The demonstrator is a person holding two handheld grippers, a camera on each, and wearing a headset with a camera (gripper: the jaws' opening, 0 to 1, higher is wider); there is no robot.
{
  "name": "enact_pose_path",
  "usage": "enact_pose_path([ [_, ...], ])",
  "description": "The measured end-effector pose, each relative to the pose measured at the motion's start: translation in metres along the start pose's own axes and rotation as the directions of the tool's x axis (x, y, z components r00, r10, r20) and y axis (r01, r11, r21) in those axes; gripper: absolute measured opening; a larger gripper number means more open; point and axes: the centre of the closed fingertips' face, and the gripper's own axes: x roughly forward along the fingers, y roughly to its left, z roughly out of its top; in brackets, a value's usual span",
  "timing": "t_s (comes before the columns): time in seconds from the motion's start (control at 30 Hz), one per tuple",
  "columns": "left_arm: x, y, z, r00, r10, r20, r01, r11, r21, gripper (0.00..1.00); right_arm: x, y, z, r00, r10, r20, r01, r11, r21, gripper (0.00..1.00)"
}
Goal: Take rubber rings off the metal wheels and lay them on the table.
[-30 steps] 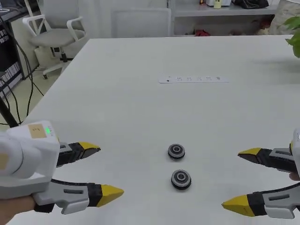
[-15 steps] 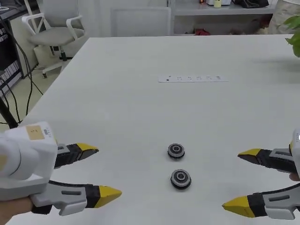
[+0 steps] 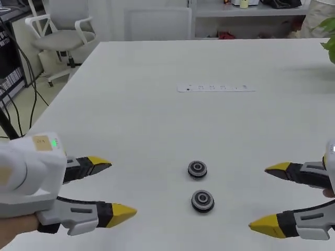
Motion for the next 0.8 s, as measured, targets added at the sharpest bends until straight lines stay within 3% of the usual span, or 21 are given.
enact_pose_path([
  [0.5,0.012,0.004,0.006,0.9997,-0.023,-0.009,0.023,0.999,0.029,0.63,0.014,-0.002,0.006,0.999,0.041,-0.016,-0.042,0.998,-0.056,0.66],
  [0.8,0.023,0.006,0.015,0.9987,-0.049,0.011,0.049,0.999,0.016,0.62,0.025,-0.008,0.011,0.9981,0.059,-0.013,-0.06,0.996,-0.061,0.62],
])
